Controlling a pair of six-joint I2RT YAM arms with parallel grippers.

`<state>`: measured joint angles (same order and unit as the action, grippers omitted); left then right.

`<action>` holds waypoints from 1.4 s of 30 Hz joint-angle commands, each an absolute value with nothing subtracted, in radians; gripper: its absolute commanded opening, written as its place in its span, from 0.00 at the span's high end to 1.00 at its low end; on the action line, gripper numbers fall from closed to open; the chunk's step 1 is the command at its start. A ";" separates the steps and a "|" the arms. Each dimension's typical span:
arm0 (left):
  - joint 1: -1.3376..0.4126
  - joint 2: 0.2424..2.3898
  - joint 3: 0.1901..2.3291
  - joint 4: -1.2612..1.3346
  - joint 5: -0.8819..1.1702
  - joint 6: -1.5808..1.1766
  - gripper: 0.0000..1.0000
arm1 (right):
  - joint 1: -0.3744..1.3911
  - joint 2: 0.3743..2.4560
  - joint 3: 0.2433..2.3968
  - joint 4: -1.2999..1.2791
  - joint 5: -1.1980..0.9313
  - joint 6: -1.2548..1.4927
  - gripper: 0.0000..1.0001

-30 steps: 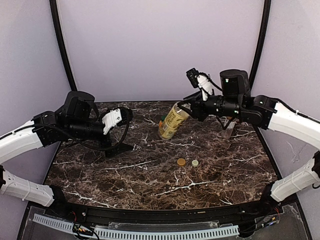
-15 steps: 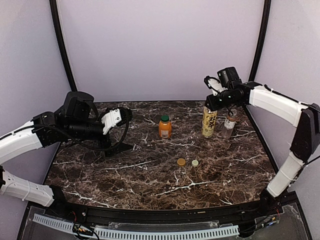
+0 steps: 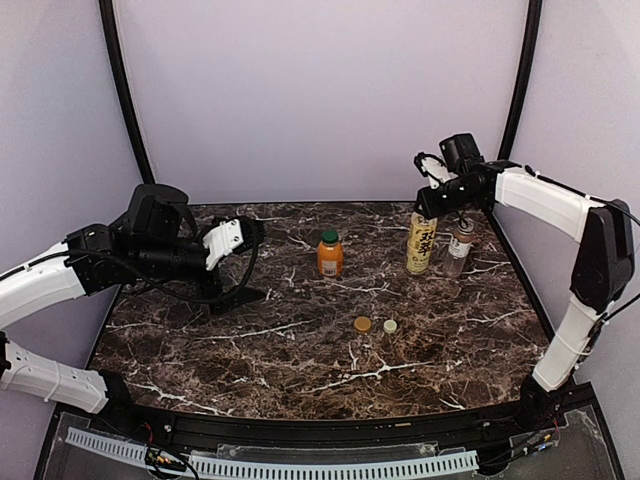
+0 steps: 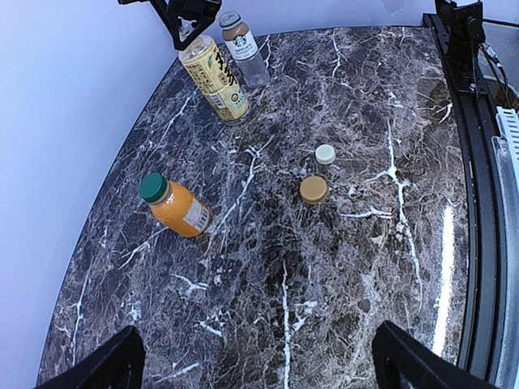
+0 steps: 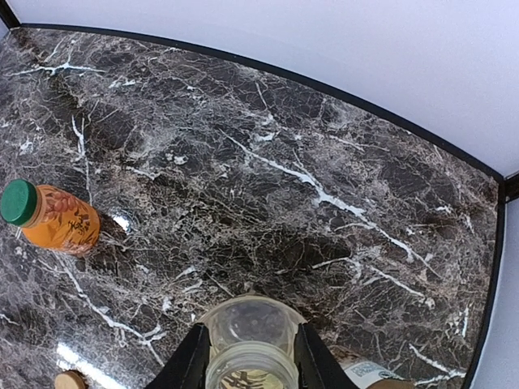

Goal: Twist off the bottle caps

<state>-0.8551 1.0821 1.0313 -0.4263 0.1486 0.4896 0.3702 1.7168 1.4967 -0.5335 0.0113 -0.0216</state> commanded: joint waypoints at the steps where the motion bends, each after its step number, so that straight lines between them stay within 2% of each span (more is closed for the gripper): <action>1: -0.849 1.070 1.022 -0.429 0.161 0.499 0.01 | 0.365 1.737 1.527 -0.580 0.004 -0.012 0.51; 4: -0.850 1.070 1.022 -0.433 0.165 0.499 0.01 | 0.365 1.727 1.536 -0.587 0.005 -0.013 0.28; 10: -0.850 1.069 1.020 -0.434 0.169 0.496 0.01 | 0.365 1.718 1.579 -0.590 -0.028 -0.036 0.03; 16: -0.849 1.067 1.015 -0.434 0.168 0.500 0.01 | 0.373 1.739 1.712 -0.586 -0.059 -0.098 0.01; 22: -0.821 1.065 1.000 -0.432 0.168 0.468 0.01 | 0.490 1.800 1.764 -0.496 -0.343 -0.195 0.05; 27: -0.690 1.038 0.953 -0.401 0.208 0.322 0.01 | 0.611 1.958 1.864 -0.508 -0.263 -0.245 0.03; 35: -0.436 0.843 0.746 -0.352 0.254 0.171 0.01 | 0.653 2.178 2.083 -0.595 -0.179 -0.146 0.03; 39: -0.331 0.729 0.629 -0.333 0.271 0.123 0.02 | 0.657 2.229 2.111 -0.627 -0.143 -0.110 0.05; 42: -0.256 0.665 0.560 -0.316 0.283 0.076 0.02 | 0.664 2.237 2.086 -0.628 -0.153 -0.100 0.11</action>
